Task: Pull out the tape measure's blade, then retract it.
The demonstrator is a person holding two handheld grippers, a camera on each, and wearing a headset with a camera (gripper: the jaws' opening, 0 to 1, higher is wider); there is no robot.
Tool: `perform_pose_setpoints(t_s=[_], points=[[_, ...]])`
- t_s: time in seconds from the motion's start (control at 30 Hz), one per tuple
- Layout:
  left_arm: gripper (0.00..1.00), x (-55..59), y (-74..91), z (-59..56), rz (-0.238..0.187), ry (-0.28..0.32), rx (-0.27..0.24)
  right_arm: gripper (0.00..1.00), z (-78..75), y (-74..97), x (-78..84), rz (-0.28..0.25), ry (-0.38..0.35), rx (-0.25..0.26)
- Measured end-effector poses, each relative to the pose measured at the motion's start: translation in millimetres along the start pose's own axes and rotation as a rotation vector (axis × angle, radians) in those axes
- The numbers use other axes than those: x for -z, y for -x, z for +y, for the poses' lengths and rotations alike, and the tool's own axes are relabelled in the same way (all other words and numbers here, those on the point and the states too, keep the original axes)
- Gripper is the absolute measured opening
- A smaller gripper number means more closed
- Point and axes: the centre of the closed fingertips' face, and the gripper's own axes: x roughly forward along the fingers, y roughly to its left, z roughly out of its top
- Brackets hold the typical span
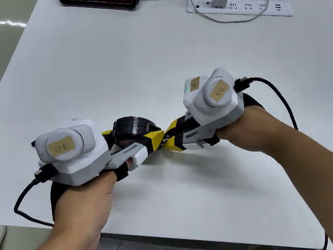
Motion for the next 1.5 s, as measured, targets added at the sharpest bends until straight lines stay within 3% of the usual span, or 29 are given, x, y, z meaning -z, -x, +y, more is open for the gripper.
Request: perform_pose_setpoints(t_s=[0.4, 0.7, 0.83, 1.2, 1.5], points=[[0.58, 0.5, -0.3, 0.5, 0.008, -0.016, -0.002, 0.1, 0.3, -1.3, 1.8, -0.024, -0.006, 0.008], [0.59, 0.3, -0.3, -0.3, 0.008, -0.027, -0.007, 0.12, 0.3, -1.4, 4.2, -0.013, 0.019, 0.031], [0.6, 0.4, -0.1, -0.4, 0.011, -0.024, 0.0, 0.13, 0.2, 2.0, -1.6, -0.03, 0.026, 0.037], [0.59, -0.1, 1.0, -1.5, 0.017, -0.033, 0.013, 0.18, 1.5, 2.8, -1.4, -0.022, 0.024, 0.036], [0.61, -6.9, 3.7, -0.5, 0.003, -0.062, 0.02, 0.26, 2.5, 5.1, -1.1, -0.025, 0.011, 0.038]])
